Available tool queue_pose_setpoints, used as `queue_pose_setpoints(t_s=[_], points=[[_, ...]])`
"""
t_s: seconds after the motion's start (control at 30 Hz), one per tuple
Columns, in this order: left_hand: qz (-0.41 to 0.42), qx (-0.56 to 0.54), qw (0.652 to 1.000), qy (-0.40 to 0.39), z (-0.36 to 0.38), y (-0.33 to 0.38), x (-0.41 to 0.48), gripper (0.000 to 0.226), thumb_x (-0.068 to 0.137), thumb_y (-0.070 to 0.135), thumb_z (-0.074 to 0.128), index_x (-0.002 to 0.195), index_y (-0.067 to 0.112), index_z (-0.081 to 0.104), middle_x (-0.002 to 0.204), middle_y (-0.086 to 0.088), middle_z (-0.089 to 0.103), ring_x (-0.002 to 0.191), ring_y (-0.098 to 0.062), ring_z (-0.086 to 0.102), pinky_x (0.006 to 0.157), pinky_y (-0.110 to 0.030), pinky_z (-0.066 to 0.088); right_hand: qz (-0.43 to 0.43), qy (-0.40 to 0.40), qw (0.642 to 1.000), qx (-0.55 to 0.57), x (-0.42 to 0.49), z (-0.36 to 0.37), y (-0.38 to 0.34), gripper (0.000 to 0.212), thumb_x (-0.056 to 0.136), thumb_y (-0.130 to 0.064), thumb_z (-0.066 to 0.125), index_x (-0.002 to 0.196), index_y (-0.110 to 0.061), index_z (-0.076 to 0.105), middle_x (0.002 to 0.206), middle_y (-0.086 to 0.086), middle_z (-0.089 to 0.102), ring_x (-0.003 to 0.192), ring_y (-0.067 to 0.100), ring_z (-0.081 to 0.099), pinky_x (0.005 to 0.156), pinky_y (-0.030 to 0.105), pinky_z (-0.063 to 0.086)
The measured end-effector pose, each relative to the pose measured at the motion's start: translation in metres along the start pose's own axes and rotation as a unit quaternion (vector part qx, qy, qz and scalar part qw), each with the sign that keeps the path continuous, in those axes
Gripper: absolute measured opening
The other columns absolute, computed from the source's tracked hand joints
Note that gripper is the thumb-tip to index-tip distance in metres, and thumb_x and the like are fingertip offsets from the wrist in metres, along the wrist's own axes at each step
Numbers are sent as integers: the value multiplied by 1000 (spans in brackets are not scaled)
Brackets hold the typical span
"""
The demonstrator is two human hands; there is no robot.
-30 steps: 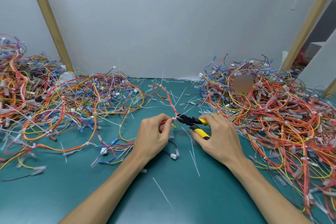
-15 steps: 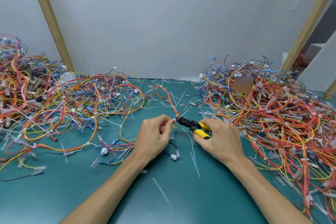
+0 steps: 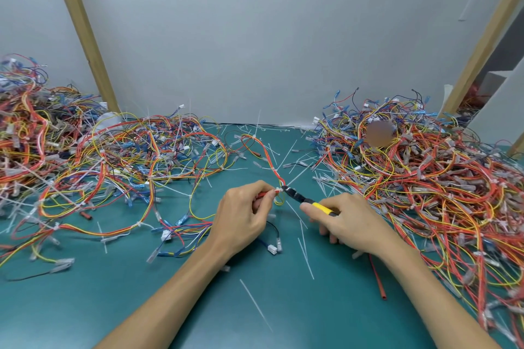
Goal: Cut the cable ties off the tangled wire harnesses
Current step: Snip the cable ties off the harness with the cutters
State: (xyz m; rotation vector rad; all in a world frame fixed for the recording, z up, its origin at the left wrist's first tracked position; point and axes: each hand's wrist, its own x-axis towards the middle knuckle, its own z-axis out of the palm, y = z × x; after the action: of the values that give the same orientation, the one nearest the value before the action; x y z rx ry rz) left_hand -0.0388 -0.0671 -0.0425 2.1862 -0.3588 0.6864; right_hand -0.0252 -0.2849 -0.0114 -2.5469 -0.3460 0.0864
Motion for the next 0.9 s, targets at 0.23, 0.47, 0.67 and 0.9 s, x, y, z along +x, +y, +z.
queue_pose_setpoints(t_s=[0.23,0.47,0.67,0.9], points=[[14,2,1000,-15,2,2,-2,18,94,30,55,82,24,66,52,7,37,53,-12,38,52,-27,32,68,-145,975,154,-3,-11,1,69,83,-73,48,79,-9,74,70,10,73,57,25,69,48,29,53],[23,-5,1000,-18,3,5,-4,18,94,30,54,82,23,66,53,7,38,54,-13,38,53,-24,30,89,-246,930,257,-6,-16,5,73,90,-69,43,85,-4,74,80,21,72,66,31,71,51,25,53],[21,-22,999,-17,3,6,-4,19,94,30,54,83,23,67,54,5,39,54,-14,39,54,-31,37,92,-284,909,292,-4,-15,11,80,83,-77,46,91,-3,74,83,22,70,70,33,71,57,29,56],[10,-54,998,-16,2,6,-3,18,94,28,55,82,22,68,52,3,36,51,-14,35,51,-23,30,88,-319,885,327,-2,-12,13,78,81,-77,47,92,-5,74,83,21,68,64,28,69,56,29,56]])
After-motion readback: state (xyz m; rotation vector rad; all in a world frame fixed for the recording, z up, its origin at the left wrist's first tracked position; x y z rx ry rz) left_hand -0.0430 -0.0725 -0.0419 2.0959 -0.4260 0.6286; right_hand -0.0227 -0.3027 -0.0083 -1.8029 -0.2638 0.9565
